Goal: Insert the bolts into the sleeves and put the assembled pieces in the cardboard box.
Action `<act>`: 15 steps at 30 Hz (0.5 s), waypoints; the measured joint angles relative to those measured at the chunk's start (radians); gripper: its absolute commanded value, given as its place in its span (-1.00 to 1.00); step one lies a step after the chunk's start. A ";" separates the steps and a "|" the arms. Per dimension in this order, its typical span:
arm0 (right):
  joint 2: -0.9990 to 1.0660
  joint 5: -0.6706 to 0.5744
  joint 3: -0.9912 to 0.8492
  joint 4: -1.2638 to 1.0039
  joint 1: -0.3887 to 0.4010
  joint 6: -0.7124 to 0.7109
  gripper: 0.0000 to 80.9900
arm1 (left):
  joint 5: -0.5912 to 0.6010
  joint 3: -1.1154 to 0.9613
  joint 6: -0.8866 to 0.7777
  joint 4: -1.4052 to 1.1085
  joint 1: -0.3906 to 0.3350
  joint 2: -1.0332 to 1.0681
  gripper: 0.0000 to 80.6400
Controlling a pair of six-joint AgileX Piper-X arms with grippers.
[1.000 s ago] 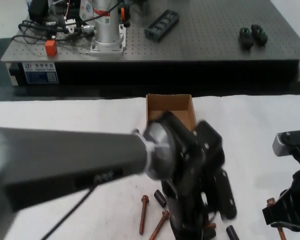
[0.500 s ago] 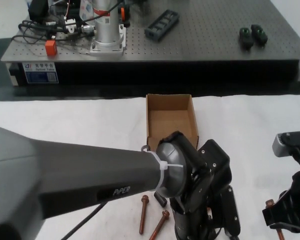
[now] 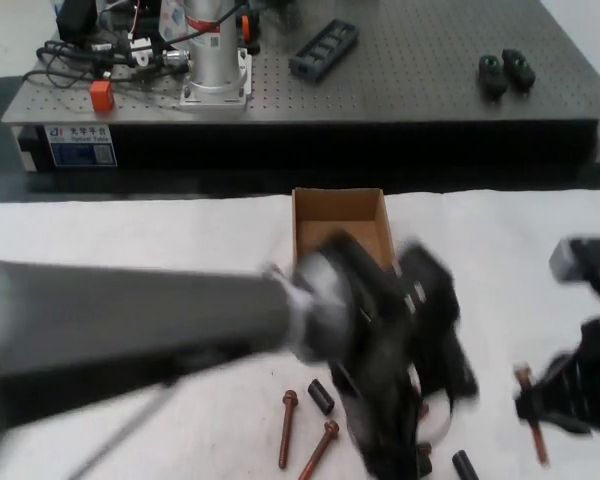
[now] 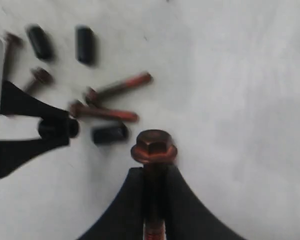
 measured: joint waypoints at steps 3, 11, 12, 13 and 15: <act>-0.098 -0.199 0.053 -0.244 0.000 0.182 -0.99 | 0.061 0.124 -0.165 -0.114 0.056 -0.182 -0.98; -0.179 -0.311 0.181 -0.887 0.117 0.555 -0.99 | 0.352 0.594 -0.550 -0.722 0.084 -0.533 -0.98; -0.173 -0.315 0.188 -0.959 0.146 0.602 -0.99 | 0.371 0.617 -0.585 -0.774 0.084 -0.554 -0.98; -0.167 -0.317 0.190 -1.020 0.169 0.641 -0.99 | 0.383 0.632 -0.611 -0.804 0.084 -0.568 -0.98; -0.145 -0.317 0.190 -1.131 0.249 0.695 -0.99 | 0.394 0.642 -0.643 -0.847 0.084 -0.595 -0.98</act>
